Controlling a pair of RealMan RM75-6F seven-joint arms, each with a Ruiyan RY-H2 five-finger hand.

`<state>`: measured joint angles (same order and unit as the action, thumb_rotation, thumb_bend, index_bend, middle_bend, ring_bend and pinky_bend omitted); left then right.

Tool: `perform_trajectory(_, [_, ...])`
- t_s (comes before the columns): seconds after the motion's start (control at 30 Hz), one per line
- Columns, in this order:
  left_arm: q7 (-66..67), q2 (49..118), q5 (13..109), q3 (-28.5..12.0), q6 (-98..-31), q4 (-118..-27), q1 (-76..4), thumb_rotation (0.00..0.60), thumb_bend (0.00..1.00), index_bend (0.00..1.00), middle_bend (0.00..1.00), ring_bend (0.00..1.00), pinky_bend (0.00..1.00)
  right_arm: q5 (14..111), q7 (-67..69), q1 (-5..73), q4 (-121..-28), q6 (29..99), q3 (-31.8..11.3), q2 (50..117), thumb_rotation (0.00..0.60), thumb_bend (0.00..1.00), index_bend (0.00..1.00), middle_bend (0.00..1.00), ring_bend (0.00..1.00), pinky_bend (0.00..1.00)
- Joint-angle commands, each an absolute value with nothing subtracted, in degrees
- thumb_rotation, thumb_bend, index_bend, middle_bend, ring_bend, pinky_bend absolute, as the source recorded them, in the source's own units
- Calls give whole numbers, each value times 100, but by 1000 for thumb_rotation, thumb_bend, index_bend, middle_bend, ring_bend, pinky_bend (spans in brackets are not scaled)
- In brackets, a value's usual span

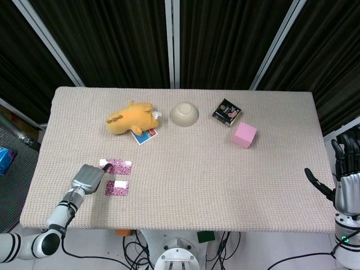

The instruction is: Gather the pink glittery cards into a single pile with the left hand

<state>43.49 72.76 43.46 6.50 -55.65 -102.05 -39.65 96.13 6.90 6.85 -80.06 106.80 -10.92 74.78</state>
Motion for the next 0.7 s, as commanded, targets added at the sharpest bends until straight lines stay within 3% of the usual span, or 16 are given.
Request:
perform_trajectory(0.03, [4190, 7182, 4306, 660, -5486, -10189, -3952, 600, 667, 101, 994, 905, 938, 9620, 680, 689, -8001, 10680, -1091, 7485, 600, 431, 0, 0, 0, 0])
perform_trajectory(0.7, [3734, 6907, 4155, 786, -5378, -9906, -3824, 600, 667, 108, 992, 904, 938, 9643, 595, 702, -8040, 10642, -1071, 7491, 600, 431, 0, 0, 0, 0])
